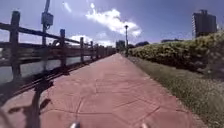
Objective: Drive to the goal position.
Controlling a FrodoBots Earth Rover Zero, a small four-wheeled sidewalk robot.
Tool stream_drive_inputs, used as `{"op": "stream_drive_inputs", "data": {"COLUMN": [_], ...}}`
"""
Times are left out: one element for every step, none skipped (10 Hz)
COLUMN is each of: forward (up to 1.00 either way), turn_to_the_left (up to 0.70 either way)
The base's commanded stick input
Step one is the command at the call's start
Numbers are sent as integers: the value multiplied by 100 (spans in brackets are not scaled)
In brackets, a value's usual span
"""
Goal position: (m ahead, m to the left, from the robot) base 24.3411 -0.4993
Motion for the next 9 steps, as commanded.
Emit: {"op": "stream_drive_inputs", "data": {"forward": [85,85,85,85,85,85,85,85,85], "turn_to_the_left": [0,0,-4,-28,-34,-34,0,0,0]}}
